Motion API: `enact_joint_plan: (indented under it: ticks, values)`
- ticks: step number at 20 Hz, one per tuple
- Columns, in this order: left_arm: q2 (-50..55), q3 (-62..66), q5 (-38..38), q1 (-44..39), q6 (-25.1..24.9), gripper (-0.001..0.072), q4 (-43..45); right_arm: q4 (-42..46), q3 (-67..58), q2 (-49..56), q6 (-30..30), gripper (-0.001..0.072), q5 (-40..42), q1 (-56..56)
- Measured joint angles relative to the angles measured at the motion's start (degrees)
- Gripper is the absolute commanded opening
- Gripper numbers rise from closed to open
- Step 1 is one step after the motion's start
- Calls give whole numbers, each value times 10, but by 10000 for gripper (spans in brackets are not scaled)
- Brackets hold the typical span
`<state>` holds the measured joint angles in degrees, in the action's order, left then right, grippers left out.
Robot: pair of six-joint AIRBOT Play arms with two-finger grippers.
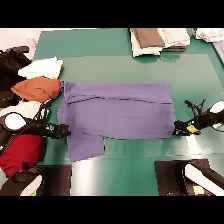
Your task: Fold the shirts.
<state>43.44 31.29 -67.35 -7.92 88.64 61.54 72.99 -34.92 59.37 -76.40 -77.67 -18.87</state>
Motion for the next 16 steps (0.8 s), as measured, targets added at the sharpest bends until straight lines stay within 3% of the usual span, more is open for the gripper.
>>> enact_joint_plan:
  ticks: [8, 12, 16]
  values:
    - [-92, 33, -129, 0, 11, 22, 9, 100, -74, -149, -3, 14, -105, 43]
    - [-75, 82, -93, -1, 13, 23, 40, 106, -130, -135, -5, 14, -104, 47]
    - [37, 155, -7, 0, -17, 24, 74, 89, -209, -44, -8, 14, -64, 49]
